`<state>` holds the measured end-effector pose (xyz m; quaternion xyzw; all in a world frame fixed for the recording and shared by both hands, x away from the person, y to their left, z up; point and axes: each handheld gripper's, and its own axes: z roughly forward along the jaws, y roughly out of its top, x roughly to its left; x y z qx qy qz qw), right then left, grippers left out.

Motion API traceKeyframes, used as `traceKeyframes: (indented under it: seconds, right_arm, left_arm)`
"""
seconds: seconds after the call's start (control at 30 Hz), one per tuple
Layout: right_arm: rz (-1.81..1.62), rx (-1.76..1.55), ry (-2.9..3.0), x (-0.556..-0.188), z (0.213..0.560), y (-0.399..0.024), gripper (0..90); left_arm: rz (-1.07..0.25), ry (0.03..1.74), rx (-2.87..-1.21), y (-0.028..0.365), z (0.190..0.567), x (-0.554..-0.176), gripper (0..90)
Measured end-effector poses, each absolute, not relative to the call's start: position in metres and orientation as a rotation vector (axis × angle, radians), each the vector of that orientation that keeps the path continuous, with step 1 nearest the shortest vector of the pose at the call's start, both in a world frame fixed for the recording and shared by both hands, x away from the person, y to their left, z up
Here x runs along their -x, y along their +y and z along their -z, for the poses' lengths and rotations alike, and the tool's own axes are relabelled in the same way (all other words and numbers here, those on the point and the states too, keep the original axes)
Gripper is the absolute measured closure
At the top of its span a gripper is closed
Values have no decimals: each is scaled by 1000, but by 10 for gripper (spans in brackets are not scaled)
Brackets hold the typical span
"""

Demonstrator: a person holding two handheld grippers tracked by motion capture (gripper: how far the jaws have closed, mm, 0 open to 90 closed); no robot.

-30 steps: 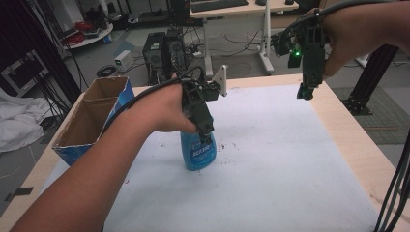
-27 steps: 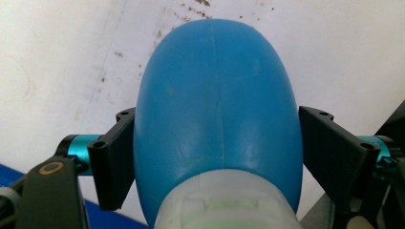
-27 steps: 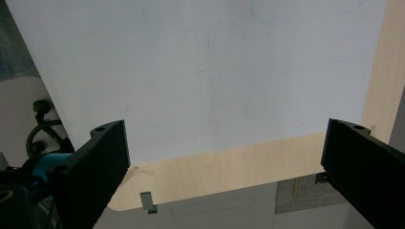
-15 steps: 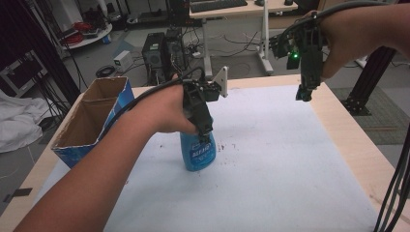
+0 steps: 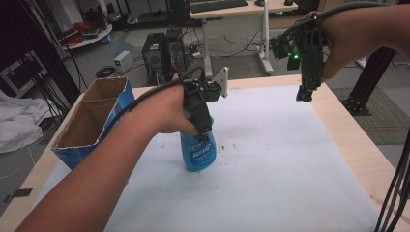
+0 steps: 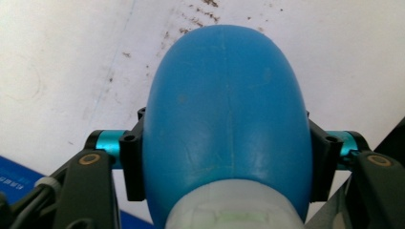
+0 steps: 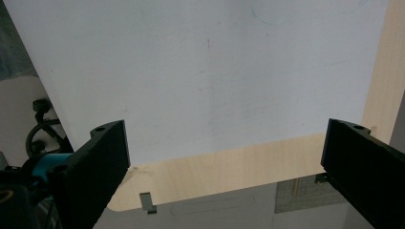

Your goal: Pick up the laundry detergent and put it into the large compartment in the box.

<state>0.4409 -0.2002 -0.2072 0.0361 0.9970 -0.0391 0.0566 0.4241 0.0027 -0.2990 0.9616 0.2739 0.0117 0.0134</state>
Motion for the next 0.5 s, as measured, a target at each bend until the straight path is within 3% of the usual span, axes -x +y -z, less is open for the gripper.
traceKeyframes:
  seconds: [0.5]
  right_arm:
    - [125, -119, 3023, -441, 208, -198, 15]
  left_arm:
    - [-5, 839, -2990, 7, 293, -422, 382]
